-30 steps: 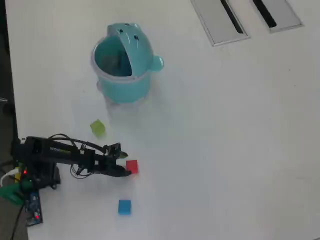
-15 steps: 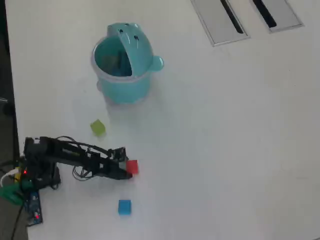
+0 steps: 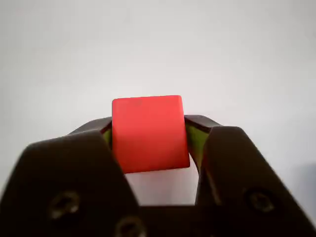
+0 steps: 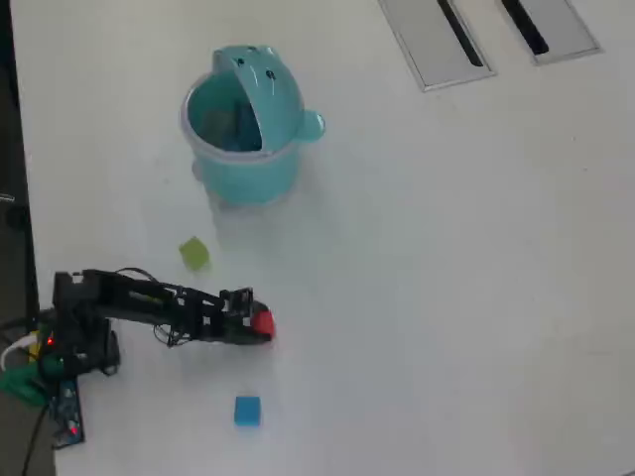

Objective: Grasp RGB lego blocks and put them in the bin one by one.

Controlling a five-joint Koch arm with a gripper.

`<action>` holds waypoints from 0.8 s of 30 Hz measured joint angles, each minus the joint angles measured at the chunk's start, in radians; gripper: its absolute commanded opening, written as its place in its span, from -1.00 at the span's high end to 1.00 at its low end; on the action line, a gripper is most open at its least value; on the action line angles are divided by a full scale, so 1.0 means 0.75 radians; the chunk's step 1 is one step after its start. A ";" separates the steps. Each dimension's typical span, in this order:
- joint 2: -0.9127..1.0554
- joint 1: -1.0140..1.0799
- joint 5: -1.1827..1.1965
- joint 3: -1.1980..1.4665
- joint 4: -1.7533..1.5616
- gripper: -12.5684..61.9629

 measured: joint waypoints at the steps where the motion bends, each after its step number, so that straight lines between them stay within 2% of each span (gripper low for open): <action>1: 0.031 -0.012 0.018 -0.002 0.000 0.27; 5: 0.139 -0.078 0.092 0.018 0.012 0.32; 24: 0.587 -0.415 0.340 0.029 0.063 0.33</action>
